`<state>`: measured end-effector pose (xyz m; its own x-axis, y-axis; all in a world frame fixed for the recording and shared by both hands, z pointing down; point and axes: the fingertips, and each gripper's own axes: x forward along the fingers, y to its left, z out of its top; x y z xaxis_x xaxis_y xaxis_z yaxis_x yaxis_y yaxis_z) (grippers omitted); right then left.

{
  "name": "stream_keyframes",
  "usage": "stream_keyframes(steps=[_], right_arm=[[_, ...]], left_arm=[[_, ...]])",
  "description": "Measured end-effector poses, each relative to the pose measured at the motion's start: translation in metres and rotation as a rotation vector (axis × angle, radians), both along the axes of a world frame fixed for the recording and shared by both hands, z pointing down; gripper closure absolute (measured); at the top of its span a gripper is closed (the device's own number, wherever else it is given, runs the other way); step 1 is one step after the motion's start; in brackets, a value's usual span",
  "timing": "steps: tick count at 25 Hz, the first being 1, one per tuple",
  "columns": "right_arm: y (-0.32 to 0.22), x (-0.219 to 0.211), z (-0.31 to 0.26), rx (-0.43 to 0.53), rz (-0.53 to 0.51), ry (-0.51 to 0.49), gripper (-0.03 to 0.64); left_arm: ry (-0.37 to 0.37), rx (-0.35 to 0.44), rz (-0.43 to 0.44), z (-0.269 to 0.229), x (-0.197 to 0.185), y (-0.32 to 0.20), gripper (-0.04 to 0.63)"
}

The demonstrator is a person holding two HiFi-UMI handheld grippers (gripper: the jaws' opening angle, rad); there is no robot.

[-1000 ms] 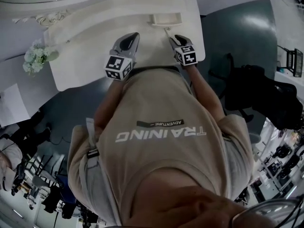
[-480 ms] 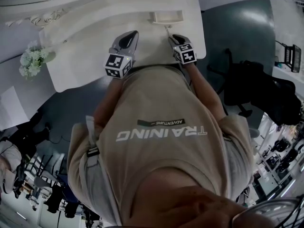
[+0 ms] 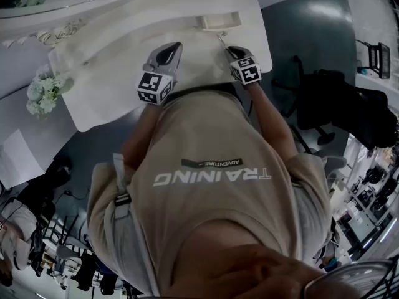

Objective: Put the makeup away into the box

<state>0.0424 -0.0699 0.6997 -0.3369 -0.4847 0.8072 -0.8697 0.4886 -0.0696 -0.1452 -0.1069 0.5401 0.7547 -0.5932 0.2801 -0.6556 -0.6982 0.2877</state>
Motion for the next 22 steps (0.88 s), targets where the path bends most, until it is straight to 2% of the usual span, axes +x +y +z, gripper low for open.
stream_keyframes(steps=[3,6,8,10,13,17,22], right_arm=[[-0.001,0.003,-0.005,0.009,-0.010,0.011,0.569],[0.007,0.012,-0.023,0.023,-0.025,0.025,0.569],[0.013,0.017,-0.042,0.041,-0.068,0.056,0.569],[-0.001,0.015,-0.062,0.079,-0.133,0.097,0.569],[-0.035,0.011,-0.083,0.140,-0.222,0.165,0.569],[-0.067,0.001,-0.091,0.122,-0.394,0.244,0.569],[-0.099,-0.003,-0.081,0.067,-0.680,0.376,0.569]], left_arm=[[0.043,0.004,0.020,0.004,0.000,-0.009,0.588],[0.050,-0.009,0.020,0.014,0.002,-0.013,0.588],[0.062,-0.022,0.019,0.015,0.003,-0.009,0.588],[0.063,0.001,0.034,0.013,0.003,-0.011,0.589],[0.025,0.039,0.080,0.021,0.006,-0.010,0.588],[0.005,-0.009,0.126,0.035,0.013,-0.006,0.588],[-0.022,-0.013,0.094,0.037,0.016,-0.022,0.588]])
